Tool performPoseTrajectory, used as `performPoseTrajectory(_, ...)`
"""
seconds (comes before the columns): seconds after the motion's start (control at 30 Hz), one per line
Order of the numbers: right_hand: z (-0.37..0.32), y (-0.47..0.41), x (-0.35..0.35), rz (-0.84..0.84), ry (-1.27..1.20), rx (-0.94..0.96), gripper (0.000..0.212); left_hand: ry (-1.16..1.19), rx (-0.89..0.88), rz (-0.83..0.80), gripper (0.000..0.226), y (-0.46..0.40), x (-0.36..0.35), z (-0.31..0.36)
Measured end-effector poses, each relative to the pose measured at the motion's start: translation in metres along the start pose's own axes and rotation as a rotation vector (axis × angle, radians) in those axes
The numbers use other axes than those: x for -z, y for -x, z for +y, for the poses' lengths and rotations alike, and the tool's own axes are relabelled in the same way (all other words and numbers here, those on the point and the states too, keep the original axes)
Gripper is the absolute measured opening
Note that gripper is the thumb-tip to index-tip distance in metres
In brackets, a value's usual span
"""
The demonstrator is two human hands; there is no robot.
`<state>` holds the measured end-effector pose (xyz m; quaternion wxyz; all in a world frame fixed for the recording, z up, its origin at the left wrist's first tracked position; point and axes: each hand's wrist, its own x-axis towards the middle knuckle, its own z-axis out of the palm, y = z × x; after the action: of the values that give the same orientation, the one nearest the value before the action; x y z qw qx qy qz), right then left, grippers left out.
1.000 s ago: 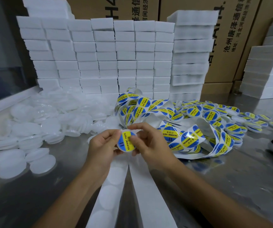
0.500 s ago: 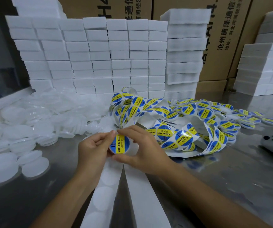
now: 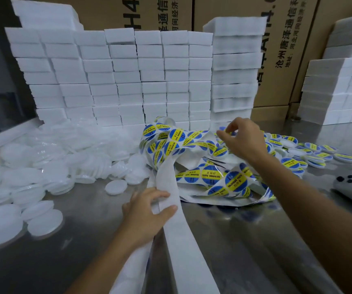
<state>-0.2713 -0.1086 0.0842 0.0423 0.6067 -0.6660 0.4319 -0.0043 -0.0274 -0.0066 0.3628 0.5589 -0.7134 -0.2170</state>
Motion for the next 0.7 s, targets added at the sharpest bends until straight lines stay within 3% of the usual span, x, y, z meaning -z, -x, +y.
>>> performPoseTrajectory(0.17, 0.038, -0.031, -0.009, -0.185, 0.39, -0.089, 0.027, 0.043, -0.011, 0.062, 0.032, -0.001, -0.001, 0.001)
performPoseTrajectory(0.37, 0.065, -0.038, -0.021, -0.298, 0.428, -0.186, 0.025, 0.108, -0.116, 0.201, 0.016, -0.003, 0.0, 0.0)
performPoseTrajectory(0.43, 0.058, -0.036, -0.021, -0.257, 0.419, -0.174, 0.028, 0.104, -0.139, 0.212, 0.013, -0.004, 0.0, -0.002)
performPoseTrajectory(0.53, 0.031, -0.021, -0.017, -0.02, 0.313, 0.015, 0.029, 0.096, -0.166, 0.231, 0.01, -0.005, 0.0, -0.001)
performPoseTrajectory(0.6, 0.007, 0.001, -0.017, 0.083, 0.109, 0.108, 0.027, 0.086, -0.179, 0.237, 0.009, -0.005, 0.0, 0.0)
performPoseTrajectory(0.7, -0.032, 0.042, -0.017, 0.023, -0.18, 0.124, 0.03, 0.061, -0.187, 0.229, 0.009, -0.003, 0.001, 0.002)
